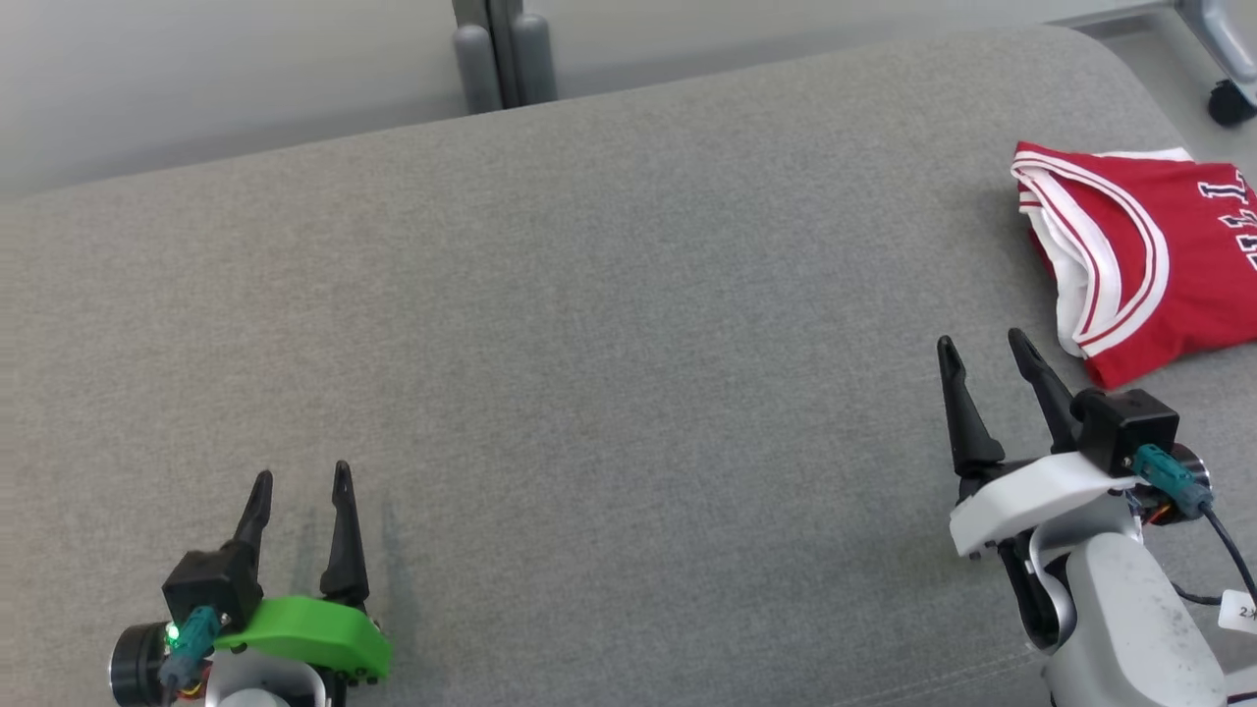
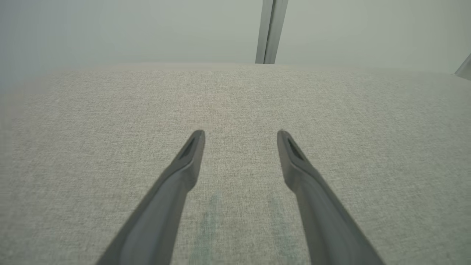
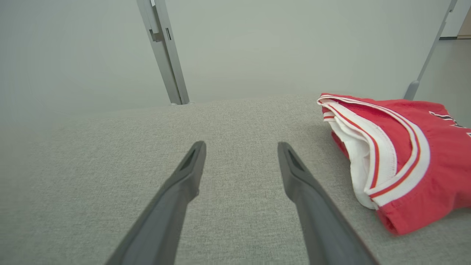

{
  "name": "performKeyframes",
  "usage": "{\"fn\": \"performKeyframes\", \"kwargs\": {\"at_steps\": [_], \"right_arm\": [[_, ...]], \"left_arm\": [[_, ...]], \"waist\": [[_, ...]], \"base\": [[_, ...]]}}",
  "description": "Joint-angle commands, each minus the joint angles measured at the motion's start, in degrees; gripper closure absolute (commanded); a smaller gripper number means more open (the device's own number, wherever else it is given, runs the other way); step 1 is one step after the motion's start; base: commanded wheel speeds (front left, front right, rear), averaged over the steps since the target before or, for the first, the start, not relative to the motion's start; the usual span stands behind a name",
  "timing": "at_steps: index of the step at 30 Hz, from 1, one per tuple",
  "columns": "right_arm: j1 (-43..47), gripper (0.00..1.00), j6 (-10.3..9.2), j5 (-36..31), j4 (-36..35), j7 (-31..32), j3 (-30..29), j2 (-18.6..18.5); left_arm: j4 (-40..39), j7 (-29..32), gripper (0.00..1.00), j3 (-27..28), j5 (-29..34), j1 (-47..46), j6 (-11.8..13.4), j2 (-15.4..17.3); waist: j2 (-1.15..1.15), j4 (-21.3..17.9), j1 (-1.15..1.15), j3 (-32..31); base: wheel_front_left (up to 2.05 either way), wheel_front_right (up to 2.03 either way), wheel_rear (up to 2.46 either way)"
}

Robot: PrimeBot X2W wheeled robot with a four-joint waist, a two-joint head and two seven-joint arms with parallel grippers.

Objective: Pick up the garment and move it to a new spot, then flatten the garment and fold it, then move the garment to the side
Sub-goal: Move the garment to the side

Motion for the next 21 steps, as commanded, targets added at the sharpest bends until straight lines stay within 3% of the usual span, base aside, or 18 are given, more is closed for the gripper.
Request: {"fn": "performKeyframes", "kwargs": {"at_steps": [1, 21], "right_arm": [[1.5, 0.0, -0.12, 0.6, 0.0, -0.2, 0.2, -0.2], [10.4, 0.0, -0.12, 2.0, 0.6, -0.2, 0.0, -0.2]], "left_arm": [[0.1, 0.0, 0.0, -0.1, -0.5, 1.3, 0.2, 0.0], [-0.4, 0.0, 0.0, -2.2, -3.9, 7.7, 1.9, 0.0]], "waist": [[0.0, 2.8, 0.0, -3.0], [0.0, 9.3, 0.0, -8.4]], "base": [[0.0, 0.0, 0.0], [0.0, 0.0, 0.0]]}}
